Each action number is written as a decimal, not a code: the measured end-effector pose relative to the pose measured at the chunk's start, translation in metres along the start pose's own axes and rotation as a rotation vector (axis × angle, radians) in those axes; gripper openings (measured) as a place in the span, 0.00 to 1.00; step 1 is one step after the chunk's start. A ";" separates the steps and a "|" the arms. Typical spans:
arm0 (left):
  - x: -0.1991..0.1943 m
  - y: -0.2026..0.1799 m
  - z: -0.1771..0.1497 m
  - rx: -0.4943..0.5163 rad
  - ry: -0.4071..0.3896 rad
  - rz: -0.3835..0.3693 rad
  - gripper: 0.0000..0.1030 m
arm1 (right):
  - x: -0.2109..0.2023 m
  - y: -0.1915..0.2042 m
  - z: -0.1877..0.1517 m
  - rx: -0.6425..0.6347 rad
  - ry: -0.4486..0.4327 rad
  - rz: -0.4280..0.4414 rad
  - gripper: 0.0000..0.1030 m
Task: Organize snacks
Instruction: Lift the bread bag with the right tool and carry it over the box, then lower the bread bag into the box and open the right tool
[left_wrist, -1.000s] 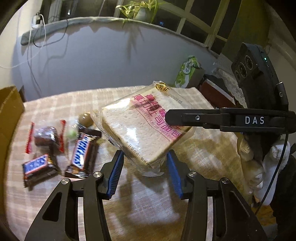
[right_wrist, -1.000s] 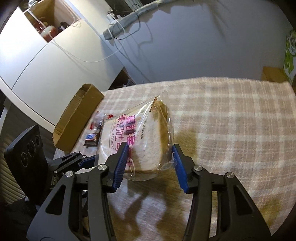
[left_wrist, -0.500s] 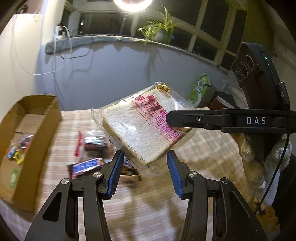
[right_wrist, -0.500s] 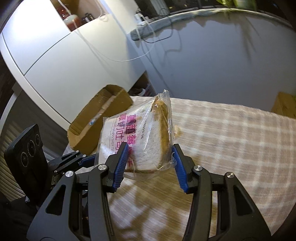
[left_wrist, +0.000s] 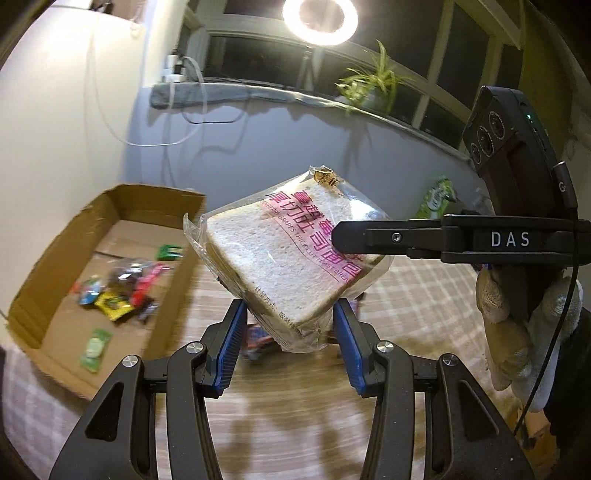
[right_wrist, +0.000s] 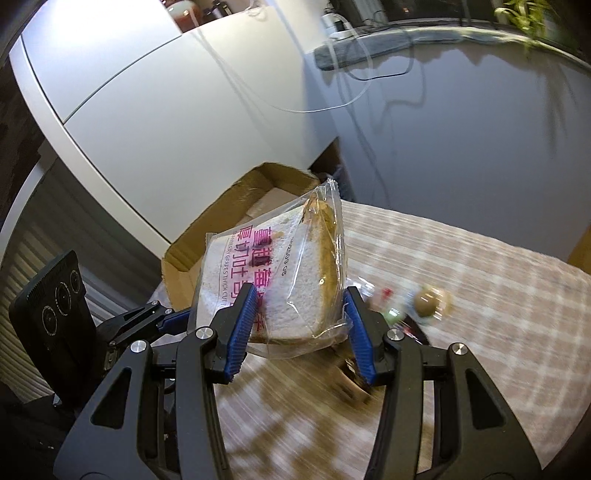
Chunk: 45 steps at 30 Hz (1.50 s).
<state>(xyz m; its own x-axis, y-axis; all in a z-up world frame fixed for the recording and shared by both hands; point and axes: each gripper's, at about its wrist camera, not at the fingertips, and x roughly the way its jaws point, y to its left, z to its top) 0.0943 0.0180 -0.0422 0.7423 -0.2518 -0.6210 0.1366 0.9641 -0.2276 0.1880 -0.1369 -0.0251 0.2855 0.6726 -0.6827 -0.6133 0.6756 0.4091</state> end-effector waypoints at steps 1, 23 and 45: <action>-0.002 0.007 0.000 -0.010 -0.004 0.010 0.45 | 0.005 0.003 0.003 -0.005 0.004 0.007 0.49; -0.023 0.122 -0.011 -0.188 -0.038 0.161 0.45 | 0.126 0.081 0.048 -0.139 0.106 0.127 0.49; -0.021 0.142 -0.011 -0.207 -0.030 0.220 0.43 | 0.159 0.092 0.059 -0.167 0.128 0.059 0.49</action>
<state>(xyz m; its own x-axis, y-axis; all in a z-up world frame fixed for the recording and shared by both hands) 0.0907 0.1596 -0.0702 0.7589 -0.0333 -0.6503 -0.1641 0.9567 -0.2404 0.2207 0.0496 -0.0604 0.1562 0.6586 -0.7361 -0.7425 0.5697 0.3522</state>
